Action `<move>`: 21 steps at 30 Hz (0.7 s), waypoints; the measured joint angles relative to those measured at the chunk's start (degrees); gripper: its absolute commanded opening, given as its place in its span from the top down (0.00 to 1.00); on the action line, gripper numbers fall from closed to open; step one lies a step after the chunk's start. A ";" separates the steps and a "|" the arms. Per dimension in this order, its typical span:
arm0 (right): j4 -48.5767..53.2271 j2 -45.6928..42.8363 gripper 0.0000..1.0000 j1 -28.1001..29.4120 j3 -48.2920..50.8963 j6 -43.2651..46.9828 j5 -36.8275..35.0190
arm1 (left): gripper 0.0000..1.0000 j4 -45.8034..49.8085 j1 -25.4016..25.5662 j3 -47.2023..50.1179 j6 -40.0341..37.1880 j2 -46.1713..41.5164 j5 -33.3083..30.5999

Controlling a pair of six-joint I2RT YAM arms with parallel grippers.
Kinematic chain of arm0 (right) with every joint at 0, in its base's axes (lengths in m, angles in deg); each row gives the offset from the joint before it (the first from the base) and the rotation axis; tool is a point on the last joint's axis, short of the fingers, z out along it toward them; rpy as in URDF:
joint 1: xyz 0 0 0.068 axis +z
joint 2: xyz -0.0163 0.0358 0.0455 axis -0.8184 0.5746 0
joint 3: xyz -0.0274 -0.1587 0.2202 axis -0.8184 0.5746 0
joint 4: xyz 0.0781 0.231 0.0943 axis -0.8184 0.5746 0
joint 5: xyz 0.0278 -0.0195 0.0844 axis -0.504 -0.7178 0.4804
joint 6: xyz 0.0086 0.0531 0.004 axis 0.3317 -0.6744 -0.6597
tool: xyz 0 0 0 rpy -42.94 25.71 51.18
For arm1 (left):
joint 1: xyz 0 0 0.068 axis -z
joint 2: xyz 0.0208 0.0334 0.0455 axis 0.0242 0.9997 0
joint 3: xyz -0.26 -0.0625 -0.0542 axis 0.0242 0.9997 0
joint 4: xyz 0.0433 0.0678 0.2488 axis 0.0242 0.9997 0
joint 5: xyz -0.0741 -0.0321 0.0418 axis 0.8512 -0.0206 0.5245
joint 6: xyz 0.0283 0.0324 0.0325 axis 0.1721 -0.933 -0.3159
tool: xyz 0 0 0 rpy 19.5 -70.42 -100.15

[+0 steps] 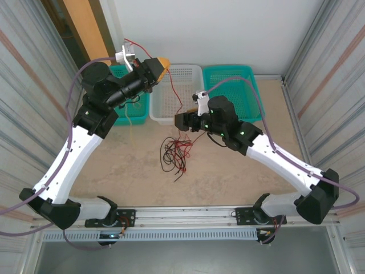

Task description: Untangle the cables

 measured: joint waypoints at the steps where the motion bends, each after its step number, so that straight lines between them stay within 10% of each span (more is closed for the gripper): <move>1: -0.48 1.16 0.43 0.07 -0.24 0.11 0.15 | 1.00 -0.24 0.00 0.00 0.37 0.00 0.33; 6: -1.09 4.42 0.98 0.44 -0.31 -0.15 -0.22 | 1.00 -0.48 -0.70 0.42 1.44 -0.24 1.11; 12: 0.70 1.31 1.00 1.36 -0.26 -0.17 -2.23 | 0.99 3.37 -6.34 5.73 0.35 -4.26 0.28; 17: 3.74 -6.14 1.00 3.39 -0.31 0.50 -4.63 | 0.22 5.57 -13.64 16.04 -0.74 -9.88 -0.96; 21: 8.22 -8.50 1.00 2.40 -4.11 0.50 -7.08 | 0.07 5.73 -15.93 23.37 -1.70 -10.75 0.35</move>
